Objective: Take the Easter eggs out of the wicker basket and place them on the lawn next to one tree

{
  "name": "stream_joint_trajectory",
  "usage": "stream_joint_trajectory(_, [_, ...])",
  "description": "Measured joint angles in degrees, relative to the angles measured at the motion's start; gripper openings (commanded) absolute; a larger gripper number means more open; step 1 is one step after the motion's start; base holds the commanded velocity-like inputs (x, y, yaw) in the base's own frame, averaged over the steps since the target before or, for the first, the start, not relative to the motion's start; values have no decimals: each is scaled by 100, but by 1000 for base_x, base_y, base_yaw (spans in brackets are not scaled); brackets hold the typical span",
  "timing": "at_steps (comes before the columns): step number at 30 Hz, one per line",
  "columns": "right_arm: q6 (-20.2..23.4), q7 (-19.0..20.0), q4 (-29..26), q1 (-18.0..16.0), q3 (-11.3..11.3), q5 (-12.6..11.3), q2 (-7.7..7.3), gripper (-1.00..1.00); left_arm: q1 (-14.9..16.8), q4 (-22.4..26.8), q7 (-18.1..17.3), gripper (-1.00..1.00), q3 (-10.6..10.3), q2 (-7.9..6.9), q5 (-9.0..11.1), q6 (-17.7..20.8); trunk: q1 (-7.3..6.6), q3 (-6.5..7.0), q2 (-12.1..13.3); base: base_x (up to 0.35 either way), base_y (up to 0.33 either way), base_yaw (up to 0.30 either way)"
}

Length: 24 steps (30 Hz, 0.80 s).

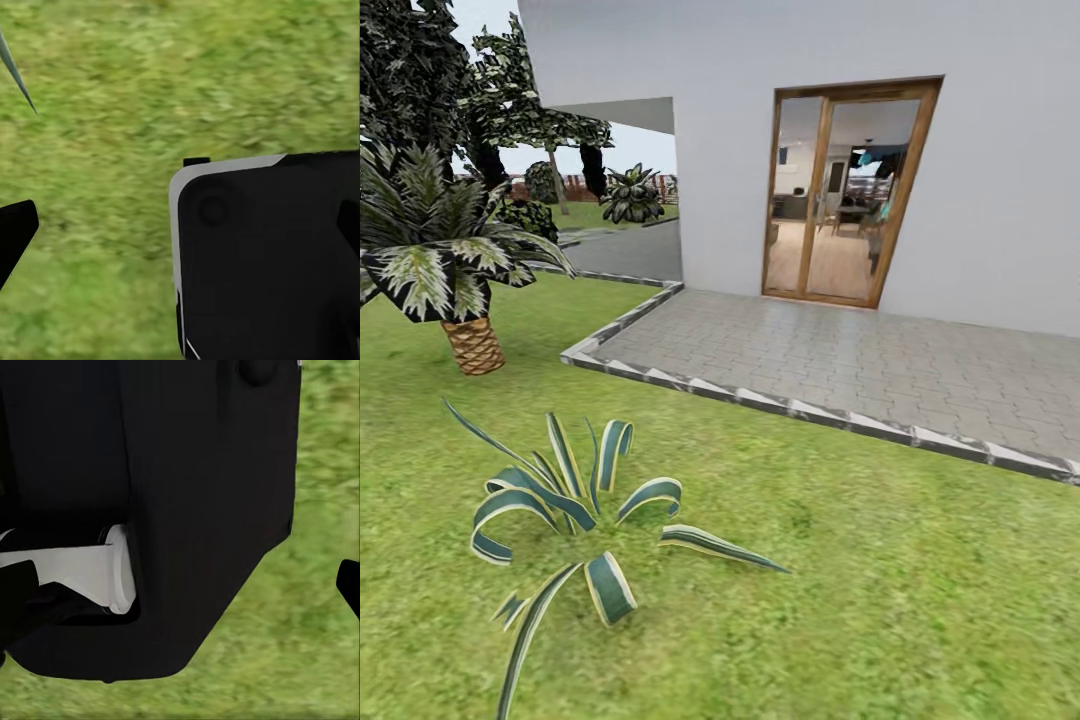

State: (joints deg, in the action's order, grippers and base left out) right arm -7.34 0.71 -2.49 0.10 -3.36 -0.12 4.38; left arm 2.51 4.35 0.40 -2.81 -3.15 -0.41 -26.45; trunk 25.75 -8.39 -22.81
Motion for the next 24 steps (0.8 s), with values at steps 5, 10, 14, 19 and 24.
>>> stream_joint_trajectory(5, [0, 0, 0, 0, 6, 3, 0, 100, 0, 0, 0, 100, 0, 0, 0, 1, 0, 0, 0, 0, 60, 0])
stream_joint_trajectory(10, [-5, 0, 0, 1, 8, 4, 0, 100, 0, 0, 0, 100, 1, 0, 0, 1, 0, -7, 0, 0, 15, 0])
stream_joint_trajectory(14, [-8, 0, 0, 0, 8, 4, 0, 100, 0, 0, 0, 100, 1, 0, 0, 0, 0, -33, 0, 22, 19, 0])
stream_joint_trajectory(19, [-8, 0, 3, 0, 8, 4, 0, 100, 0, 0, 0, 100, -1, 0, 0, 0, -1, -68, 0, 116, 90, 0])
stream_joint_trajectory(24, [-9, 0, 9, 1, 8, 19, 0, 100, 0, 0, 0, 100, 4, 0, 0, 1, 0, -78, 0, 48, 34, 0])
